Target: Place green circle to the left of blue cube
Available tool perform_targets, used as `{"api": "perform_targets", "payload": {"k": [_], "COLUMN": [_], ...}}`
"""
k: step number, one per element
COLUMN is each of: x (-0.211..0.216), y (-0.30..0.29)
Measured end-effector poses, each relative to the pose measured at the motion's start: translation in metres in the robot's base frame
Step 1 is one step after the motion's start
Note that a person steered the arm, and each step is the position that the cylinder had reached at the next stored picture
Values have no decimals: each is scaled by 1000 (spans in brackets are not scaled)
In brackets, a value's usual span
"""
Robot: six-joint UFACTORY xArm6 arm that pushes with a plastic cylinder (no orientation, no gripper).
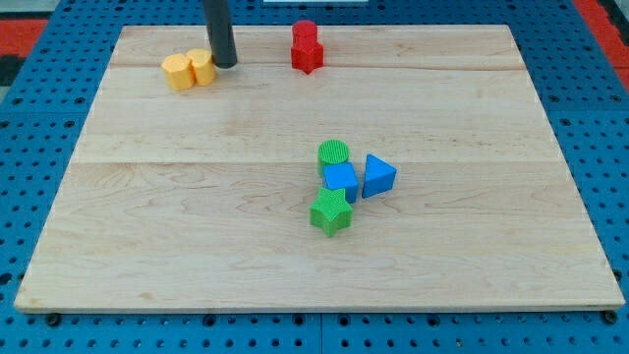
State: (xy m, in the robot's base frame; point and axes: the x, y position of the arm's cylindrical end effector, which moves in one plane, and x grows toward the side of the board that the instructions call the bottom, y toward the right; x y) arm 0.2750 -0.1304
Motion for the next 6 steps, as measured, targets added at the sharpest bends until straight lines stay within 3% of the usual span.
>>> {"api": "perform_targets", "payload": {"k": [1,2,3,4,5,6], "x": [10,63,123,122,103,118], "y": [29,85,92,109,174,207]}}
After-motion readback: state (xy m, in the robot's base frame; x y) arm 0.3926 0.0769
